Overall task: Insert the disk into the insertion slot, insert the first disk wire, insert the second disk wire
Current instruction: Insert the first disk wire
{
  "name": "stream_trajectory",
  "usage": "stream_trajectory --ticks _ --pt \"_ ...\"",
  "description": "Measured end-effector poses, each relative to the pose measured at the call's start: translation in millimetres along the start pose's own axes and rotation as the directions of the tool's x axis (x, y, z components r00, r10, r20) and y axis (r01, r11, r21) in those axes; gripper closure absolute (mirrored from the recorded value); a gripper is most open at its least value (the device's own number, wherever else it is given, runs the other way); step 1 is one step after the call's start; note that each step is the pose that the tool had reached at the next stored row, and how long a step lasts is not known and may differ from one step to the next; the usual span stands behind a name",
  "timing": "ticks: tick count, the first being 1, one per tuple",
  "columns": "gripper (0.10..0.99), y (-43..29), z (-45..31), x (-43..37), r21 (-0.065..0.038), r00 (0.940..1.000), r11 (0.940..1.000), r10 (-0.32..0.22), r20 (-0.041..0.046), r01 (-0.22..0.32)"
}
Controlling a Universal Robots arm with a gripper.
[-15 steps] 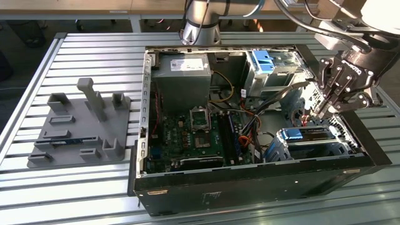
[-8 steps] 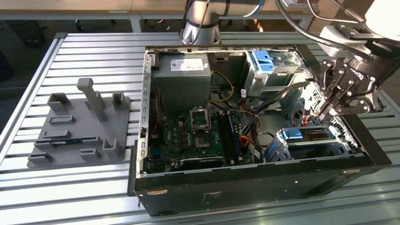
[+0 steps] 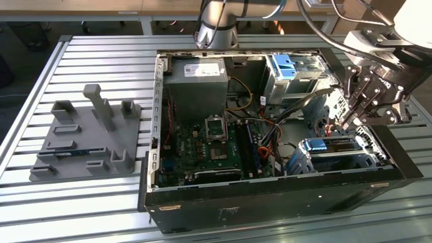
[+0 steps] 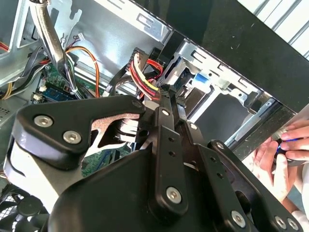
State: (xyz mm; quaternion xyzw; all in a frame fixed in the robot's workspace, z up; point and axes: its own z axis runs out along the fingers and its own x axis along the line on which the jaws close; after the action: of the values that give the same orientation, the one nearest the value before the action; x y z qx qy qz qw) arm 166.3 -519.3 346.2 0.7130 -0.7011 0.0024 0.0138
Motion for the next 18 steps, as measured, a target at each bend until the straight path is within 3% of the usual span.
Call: stream_trajectory --ticks 18 --pt "0.922 1.5 5.4 10.0 0.008 0.9989 0.9989 -0.047 0.0014 0.047"
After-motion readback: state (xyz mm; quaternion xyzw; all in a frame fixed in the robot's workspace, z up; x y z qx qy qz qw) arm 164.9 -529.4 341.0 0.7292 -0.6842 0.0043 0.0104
